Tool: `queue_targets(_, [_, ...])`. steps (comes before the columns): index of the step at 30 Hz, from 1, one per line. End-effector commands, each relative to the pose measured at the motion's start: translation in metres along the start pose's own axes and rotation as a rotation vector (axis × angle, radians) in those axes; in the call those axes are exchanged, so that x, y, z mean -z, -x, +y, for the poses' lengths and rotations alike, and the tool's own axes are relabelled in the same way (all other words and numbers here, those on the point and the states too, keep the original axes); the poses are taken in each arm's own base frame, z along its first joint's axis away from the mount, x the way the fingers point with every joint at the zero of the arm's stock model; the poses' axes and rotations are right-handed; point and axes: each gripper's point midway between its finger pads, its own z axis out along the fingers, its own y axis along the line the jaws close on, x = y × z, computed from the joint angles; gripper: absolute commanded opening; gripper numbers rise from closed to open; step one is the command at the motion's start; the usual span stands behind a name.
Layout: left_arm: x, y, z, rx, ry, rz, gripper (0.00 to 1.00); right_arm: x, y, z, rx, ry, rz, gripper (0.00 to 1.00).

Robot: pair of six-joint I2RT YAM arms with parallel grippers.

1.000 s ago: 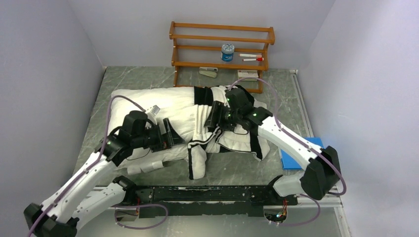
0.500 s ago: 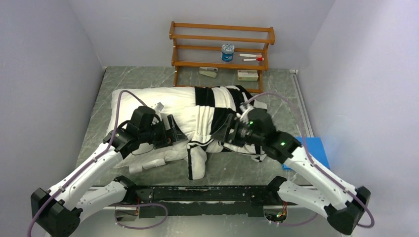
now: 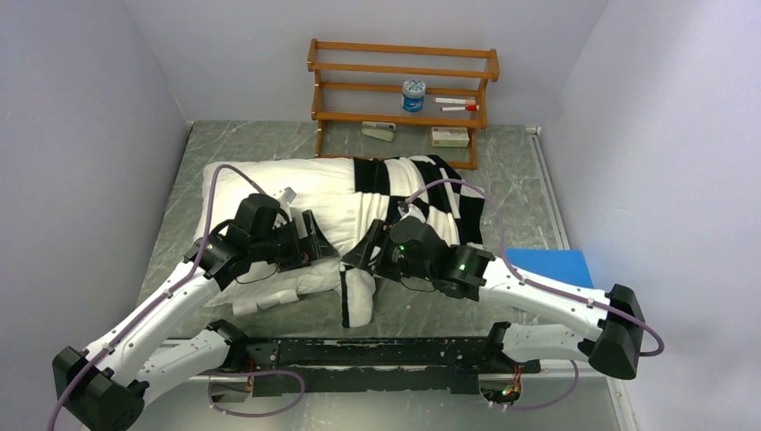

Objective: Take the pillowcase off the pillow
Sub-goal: Remove the pillow from the pillowcase.

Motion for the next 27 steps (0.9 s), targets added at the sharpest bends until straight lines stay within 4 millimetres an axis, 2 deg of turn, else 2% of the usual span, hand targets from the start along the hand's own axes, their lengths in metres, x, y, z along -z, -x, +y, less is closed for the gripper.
queue_targets(1, [0.003,0.013,0.0,-0.034,0.013,-0.066,0.93,-0.013,0.029,0.01,-0.137,0.008,-0.157,0.72])
queue_targets(4, [0.004,0.013,-0.001,-0.037,0.01,-0.064,0.93,-0.023,0.029,-0.007,-0.159,-0.063,-0.179,0.62])
queue_targets(6, [0.005,0.016,0.002,-0.056,0.027,-0.074,0.93,-0.019,0.037,-0.024,-0.153,-0.137,-0.237,0.53])
queue_targets(7, [0.007,0.017,0.004,-0.079,0.043,-0.079,0.93,-0.014,0.043,-0.032,-0.144,-0.166,-0.273,0.44])
queue_targets(9, [0.012,0.023,0.018,-0.127,0.131,-0.093,0.93,0.002,0.063,-0.051,-0.078,-0.238,-0.382,0.13])
queue_targets(10, [0.014,0.026,0.028,-0.147,0.191,-0.104,0.92,0.012,0.07,-0.059,-0.039,-0.273,-0.418,0.03])
queue_targets(11, [0.016,0.028,0.04,-0.162,0.254,-0.107,0.92,0.022,0.077,-0.073,-0.005,-0.331,-0.446,0.0])
queue_targets(14, [0.017,0.027,0.066,-0.171,0.384,-0.104,0.92,0.062,0.092,-0.122,0.002,-0.535,-0.513,0.0])
queue_targets(18, [0.01,0.016,0.09,-0.138,0.452,-0.088,0.91,0.109,0.106,-0.16,-0.023,-0.634,-0.592,0.0])
queue_targets(21, [0.007,0.01,0.102,-0.126,0.489,-0.074,0.9,0.13,0.117,-0.165,-0.025,-0.616,-0.629,0.0])
queue_targets(23, [0.008,0.011,0.102,-0.126,0.484,-0.082,0.91,0.135,0.12,-0.166,-0.008,-0.619,-0.625,0.0])
queue_targets(25, [0.01,0.014,0.101,-0.128,0.487,-0.099,0.91,0.126,0.119,-0.158,0.067,-0.592,-0.565,0.0])
queue_targets(27, [0.013,0.017,0.1,-0.135,0.488,-0.106,0.91,0.103,0.103,-0.137,0.205,-0.486,-0.395,0.05])
